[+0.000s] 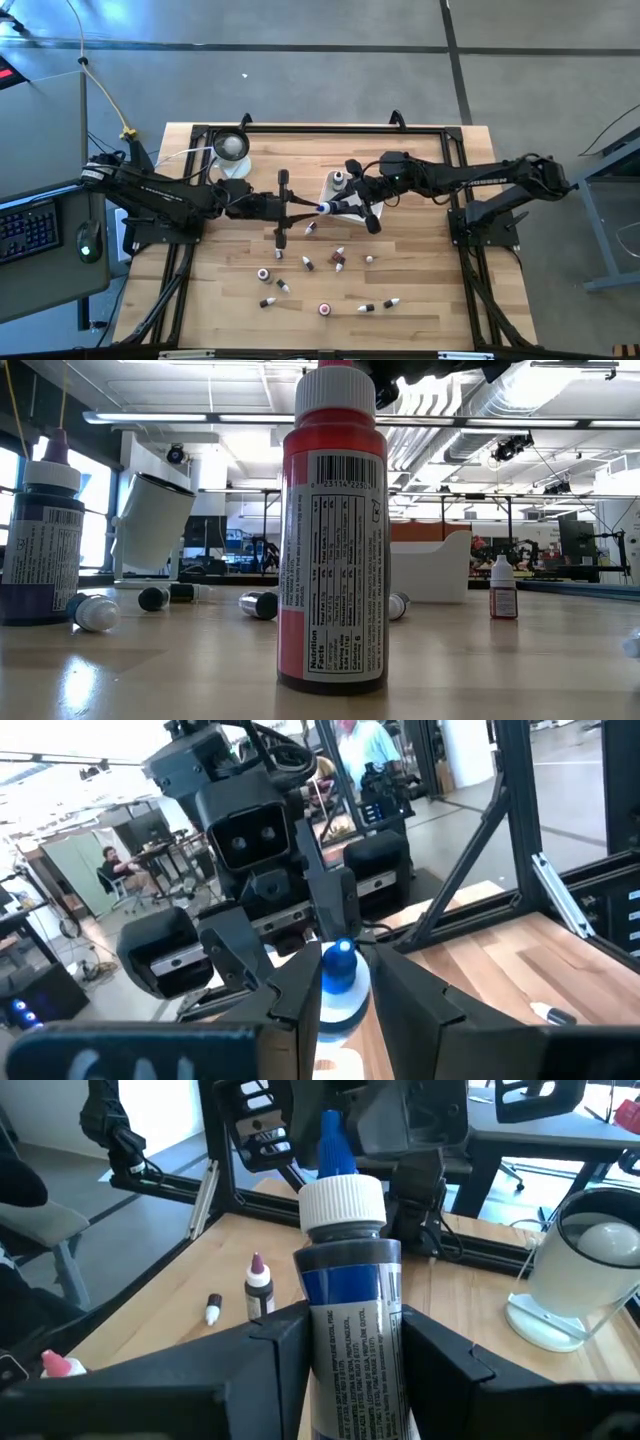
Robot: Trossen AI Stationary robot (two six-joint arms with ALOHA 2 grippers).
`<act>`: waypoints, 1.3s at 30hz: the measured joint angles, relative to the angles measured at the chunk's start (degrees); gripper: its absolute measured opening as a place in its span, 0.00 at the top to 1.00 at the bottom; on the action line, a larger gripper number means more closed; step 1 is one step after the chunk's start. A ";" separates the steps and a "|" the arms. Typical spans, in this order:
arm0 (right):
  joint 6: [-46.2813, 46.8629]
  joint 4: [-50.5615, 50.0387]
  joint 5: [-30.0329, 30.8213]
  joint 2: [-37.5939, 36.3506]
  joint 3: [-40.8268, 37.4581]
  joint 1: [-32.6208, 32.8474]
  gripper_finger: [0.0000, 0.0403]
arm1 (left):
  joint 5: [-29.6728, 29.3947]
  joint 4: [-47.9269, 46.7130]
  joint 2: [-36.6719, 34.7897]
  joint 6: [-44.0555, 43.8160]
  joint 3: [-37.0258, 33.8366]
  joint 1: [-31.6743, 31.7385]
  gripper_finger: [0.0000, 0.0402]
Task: Pick & Place food coloring
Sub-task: Put the big blue food coloring bottle into the white bin
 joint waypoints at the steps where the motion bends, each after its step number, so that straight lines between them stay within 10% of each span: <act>1: 0.00 0.13 0.00 0.00 0.00 0.00 0.69 | 0.01 -0.12 0.00 0.00 0.00 0.01 0.78; 39: -0.39 -0.29 -0.02 0.02 -0.08 -0.02 0.69 | -1.43 8.95 5.60 2.99 0.04 -0.02 0.85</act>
